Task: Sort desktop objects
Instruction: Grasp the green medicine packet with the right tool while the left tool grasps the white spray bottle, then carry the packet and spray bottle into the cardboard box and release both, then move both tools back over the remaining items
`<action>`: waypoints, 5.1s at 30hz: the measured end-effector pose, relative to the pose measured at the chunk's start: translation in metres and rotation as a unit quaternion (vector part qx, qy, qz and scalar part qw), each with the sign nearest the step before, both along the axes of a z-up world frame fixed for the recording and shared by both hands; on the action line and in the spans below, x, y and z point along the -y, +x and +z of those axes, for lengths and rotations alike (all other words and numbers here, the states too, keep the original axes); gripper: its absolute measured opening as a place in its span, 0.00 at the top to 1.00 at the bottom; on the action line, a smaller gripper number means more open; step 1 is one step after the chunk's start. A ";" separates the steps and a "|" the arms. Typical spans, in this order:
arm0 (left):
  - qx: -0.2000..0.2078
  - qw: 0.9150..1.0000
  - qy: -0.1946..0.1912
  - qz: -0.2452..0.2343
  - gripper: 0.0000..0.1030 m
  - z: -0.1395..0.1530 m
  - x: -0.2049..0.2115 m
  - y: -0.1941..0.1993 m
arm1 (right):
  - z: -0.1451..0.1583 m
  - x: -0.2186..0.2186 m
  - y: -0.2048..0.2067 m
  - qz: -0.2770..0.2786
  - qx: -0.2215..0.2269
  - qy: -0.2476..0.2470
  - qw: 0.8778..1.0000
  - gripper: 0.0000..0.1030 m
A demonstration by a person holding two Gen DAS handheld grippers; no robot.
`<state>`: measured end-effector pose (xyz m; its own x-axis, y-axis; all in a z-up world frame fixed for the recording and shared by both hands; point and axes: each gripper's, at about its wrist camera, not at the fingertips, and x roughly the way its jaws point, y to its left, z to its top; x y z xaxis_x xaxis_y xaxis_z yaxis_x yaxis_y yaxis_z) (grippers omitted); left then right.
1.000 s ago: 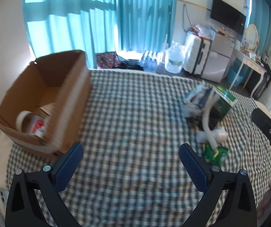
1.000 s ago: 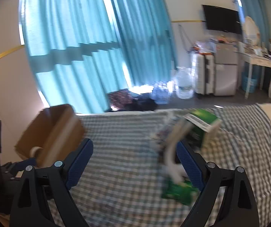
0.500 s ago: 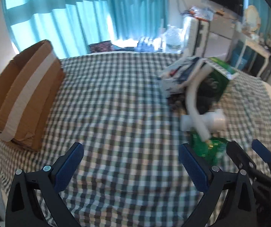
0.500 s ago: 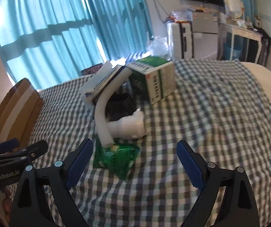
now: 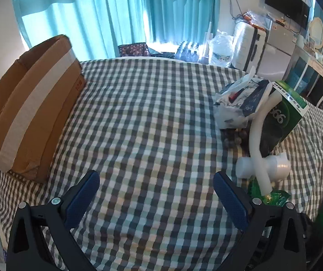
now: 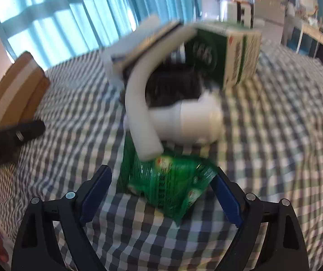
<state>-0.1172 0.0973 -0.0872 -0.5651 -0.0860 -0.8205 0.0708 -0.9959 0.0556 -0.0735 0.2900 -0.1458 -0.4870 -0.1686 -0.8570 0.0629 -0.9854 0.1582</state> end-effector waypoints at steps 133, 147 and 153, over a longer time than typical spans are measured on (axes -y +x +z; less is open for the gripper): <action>-0.134 0.983 0.129 0.008 0.10 0.127 0.371 0.019 | 0.190 0.329 -0.015 0.103 -0.159 -0.144 0.971 0.33; -0.104 0.985 0.100 -0.096 0.00 0.129 0.213 0.053 | 0.186 0.137 0.038 -0.038 -0.191 -0.064 0.979 0.30; -0.085 0.985 0.104 -0.111 0.00 0.103 0.138 0.060 | 0.156 0.025 0.069 -0.126 -0.181 -0.034 0.975 0.29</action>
